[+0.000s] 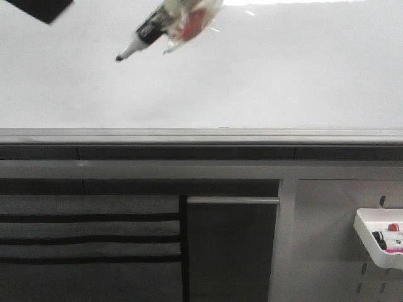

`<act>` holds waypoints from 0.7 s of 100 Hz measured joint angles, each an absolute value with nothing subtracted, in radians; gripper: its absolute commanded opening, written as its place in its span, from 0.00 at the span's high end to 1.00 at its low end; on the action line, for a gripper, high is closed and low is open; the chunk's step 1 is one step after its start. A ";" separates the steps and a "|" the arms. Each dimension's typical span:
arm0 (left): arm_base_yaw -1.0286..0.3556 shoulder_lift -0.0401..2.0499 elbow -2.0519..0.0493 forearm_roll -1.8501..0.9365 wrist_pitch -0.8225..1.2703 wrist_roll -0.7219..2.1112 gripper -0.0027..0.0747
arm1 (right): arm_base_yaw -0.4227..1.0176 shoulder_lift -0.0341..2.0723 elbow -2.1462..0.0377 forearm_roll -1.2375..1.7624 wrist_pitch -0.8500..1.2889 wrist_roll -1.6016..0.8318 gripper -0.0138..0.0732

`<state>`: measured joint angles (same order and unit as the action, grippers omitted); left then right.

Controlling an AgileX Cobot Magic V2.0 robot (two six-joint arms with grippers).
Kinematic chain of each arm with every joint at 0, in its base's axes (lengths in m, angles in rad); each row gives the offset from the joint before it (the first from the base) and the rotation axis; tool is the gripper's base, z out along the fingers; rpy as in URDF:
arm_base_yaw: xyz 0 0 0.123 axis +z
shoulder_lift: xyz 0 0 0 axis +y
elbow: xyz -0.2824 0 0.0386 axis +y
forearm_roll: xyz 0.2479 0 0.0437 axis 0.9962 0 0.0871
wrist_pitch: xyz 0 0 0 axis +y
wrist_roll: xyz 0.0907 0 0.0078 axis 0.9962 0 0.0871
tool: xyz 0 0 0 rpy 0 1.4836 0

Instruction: Write number 3 on whiteboard

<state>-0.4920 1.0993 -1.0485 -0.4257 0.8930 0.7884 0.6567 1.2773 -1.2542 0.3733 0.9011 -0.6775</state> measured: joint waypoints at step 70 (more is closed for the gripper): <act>-0.336 0.745 -0.748 -0.452 0.709 0.693 0.36 | 0.363 1.045 -0.924 0.369 0.702 -0.457 0.82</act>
<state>-0.3361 0.7454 -0.7476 -0.4520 0.7091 0.6929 0.3628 1.0448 -0.9239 0.3687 0.7018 -0.4575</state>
